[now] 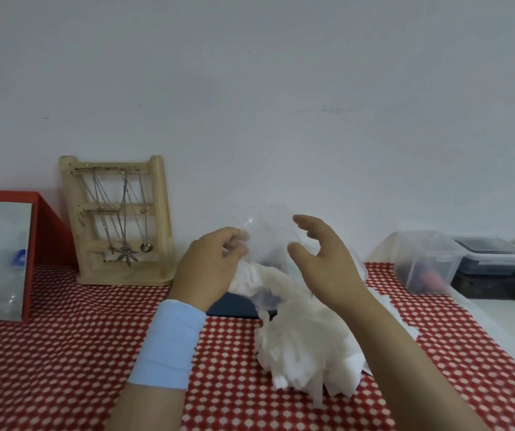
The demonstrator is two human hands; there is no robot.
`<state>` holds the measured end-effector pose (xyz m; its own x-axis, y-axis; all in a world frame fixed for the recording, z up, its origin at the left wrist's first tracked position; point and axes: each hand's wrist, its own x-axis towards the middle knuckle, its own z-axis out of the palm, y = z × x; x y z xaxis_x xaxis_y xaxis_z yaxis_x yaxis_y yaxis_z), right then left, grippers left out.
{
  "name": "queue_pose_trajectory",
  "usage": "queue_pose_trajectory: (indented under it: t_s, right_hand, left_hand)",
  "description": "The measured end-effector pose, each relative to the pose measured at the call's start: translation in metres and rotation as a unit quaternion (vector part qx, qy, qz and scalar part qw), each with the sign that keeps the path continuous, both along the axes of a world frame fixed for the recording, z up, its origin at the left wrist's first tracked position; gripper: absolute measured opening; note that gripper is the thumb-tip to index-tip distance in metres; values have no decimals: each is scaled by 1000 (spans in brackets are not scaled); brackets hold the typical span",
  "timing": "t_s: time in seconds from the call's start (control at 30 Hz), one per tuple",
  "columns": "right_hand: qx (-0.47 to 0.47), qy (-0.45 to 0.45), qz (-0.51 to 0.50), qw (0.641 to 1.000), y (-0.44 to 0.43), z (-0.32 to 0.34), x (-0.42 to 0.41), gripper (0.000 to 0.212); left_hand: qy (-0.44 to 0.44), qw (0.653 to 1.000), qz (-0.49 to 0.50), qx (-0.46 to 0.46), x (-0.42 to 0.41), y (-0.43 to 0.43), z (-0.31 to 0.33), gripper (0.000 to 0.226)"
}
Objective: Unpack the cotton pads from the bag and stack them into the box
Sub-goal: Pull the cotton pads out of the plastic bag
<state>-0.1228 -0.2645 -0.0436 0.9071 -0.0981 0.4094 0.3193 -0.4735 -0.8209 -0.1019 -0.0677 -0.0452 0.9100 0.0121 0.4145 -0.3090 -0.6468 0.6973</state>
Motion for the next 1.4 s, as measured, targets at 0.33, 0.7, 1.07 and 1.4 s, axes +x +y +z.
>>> queue_pose_trajectory:
  t_s: [0.33, 0.7, 1.07, 1.4]
  right_hand:
    - [-167, 158, -25, 973, -16, -21, 19, 32]
    - [-337, 183, 42, 923, 2, -23, 38, 34]
    - [-441, 175, 138, 869, 62, -11, 66, 37]
    - [-514, 230, 194, 803, 94, -22, 68, 59]
  left_hand:
    - [135, 984, 115, -12, 22, 20, -42, 38]
    - [220, 967, -35, 123, 19, 19, -54, 47]
    - [229, 961, -89, 125, 16, 55, -54, 25]
    - [244, 961, -67, 110, 15, 67, -59, 42]
